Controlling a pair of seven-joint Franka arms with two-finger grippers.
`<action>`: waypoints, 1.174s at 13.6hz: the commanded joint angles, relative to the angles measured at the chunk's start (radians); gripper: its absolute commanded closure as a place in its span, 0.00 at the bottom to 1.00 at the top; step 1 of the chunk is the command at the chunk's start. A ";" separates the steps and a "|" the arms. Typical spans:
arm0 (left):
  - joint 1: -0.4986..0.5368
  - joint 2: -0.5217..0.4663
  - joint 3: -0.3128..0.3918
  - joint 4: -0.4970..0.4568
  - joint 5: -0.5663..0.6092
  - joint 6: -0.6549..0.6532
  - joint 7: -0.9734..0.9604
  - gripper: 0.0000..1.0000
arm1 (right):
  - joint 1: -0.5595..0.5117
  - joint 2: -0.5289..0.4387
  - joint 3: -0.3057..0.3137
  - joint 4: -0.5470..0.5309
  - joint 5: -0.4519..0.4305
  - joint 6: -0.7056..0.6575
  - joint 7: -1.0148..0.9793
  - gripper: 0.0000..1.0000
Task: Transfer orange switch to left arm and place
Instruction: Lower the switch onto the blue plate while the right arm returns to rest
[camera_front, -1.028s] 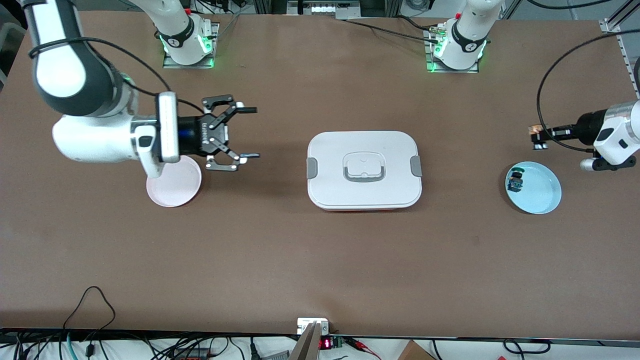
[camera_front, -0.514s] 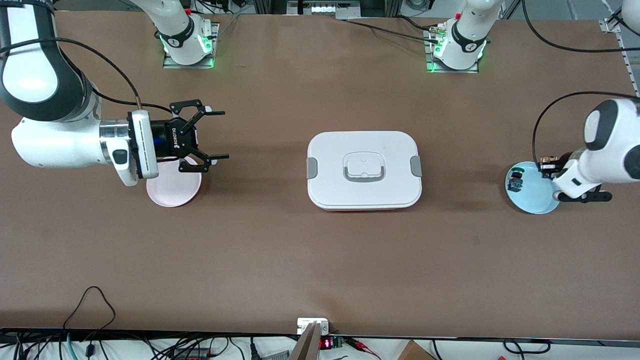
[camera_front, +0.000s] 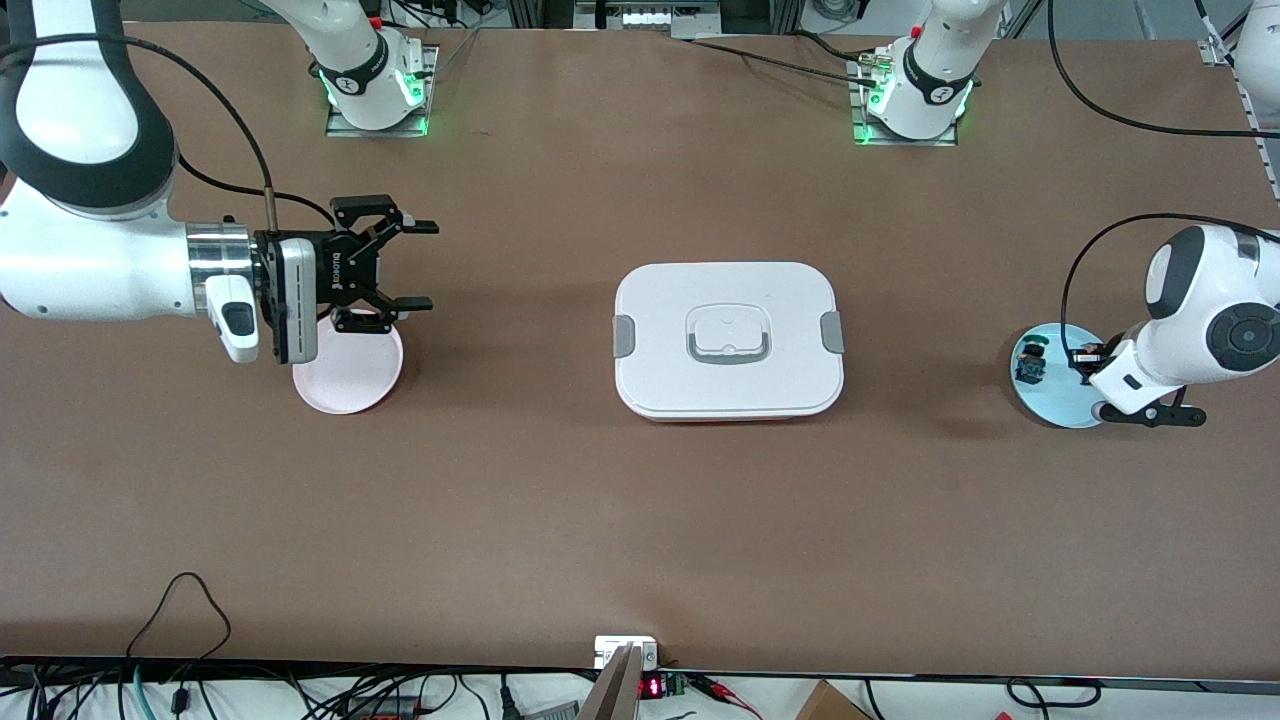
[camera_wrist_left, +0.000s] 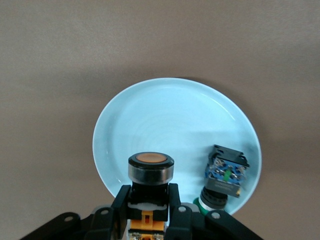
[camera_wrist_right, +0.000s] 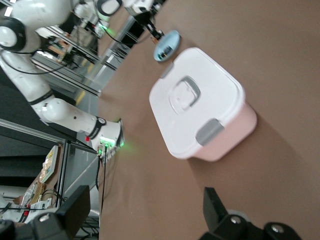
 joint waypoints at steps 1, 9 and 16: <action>0.003 0.060 -0.001 0.043 0.056 0.021 -0.002 1.00 | -0.005 -0.003 0.004 0.026 -0.119 -0.010 0.202 0.00; 0.009 0.108 0.023 0.054 0.087 0.053 0.003 0.96 | -0.018 -0.001 0.004 0.077 -0.519 -0.014 0.568 0.00; 0.011 0.120 0.034 0.054 0.086 0.055 0.003 0.83 | -0.021 -0.001 0.004 0.141 -0.931 -0.155 0.706 0.00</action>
